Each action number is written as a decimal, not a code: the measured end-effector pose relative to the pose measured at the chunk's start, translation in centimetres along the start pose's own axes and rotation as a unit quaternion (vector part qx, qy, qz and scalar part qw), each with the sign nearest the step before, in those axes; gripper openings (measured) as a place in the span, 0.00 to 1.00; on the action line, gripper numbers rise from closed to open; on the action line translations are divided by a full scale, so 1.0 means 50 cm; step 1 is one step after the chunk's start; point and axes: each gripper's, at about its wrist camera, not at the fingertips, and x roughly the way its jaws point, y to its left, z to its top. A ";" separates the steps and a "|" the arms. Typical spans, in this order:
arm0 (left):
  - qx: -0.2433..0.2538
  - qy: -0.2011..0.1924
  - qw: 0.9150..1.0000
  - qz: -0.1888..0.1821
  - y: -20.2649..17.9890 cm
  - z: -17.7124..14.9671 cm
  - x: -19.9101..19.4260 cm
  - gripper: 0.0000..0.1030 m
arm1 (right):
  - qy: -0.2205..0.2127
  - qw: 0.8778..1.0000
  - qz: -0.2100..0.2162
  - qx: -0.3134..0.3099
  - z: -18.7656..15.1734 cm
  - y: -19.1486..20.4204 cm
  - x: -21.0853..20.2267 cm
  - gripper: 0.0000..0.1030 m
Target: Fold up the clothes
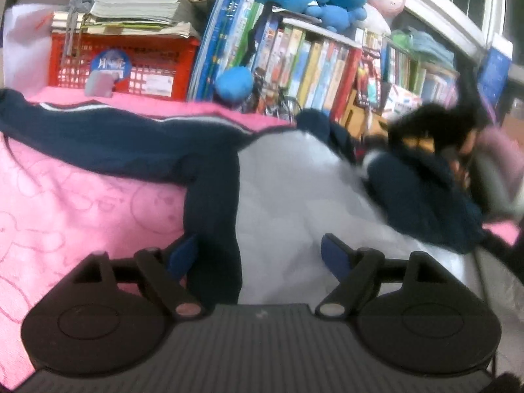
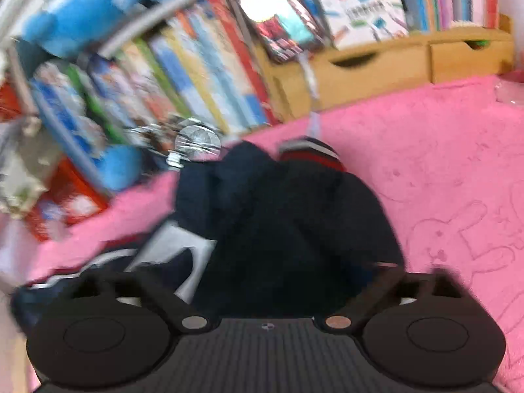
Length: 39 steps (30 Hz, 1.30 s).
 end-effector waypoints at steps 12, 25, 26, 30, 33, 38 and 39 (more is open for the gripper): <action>-0.068 -0.014 0.997 -0.043 0.041 -0.001 -0.008 0.82 | -0.136 0.961 0.078 -0.229 -0.094 0.086 -0.163 0.10; -0.075 -0.017 0.996 -0.042 0.038 0.001 -0.008 0.82 | -0.184 0.923 -0.023 -0.338 -0.148 -0.025 -0.323 0.10; -0.073 -0.017 0.996 -0.041 0.037 0.001 -0.008 0.82 | -0.195 0.926 -0.056 -0.319 -0.124 -0.067 -0.333 0.09; -0.067 -0.015 0.997 -0.038 0.034 0.002 -0.007 0.82 | -0.254 0.918 -0.185 -0.243 -0.034 -0.249 -0.393 0.09; -0.063 -0.014 0.997 -0.034 0.031 0.003 -0.007 0.82 | -0.295 0.903 -0.249 -0.190 0.025 -0.393 -0.436 0.09; -0.058 -0.013 0.998 -0.029 0.029 0.002 -0.008 0.82 | -0.229 0.903 -0.364 0.018 0.109 -0.668 -0.420 0.15; -0.055 -0.012 0.998 -0.027 0.027 0.002 -0.008 0.82 | -0.235 0.907 -0.346 0.047 0.094 -0.695 -0.429 0.16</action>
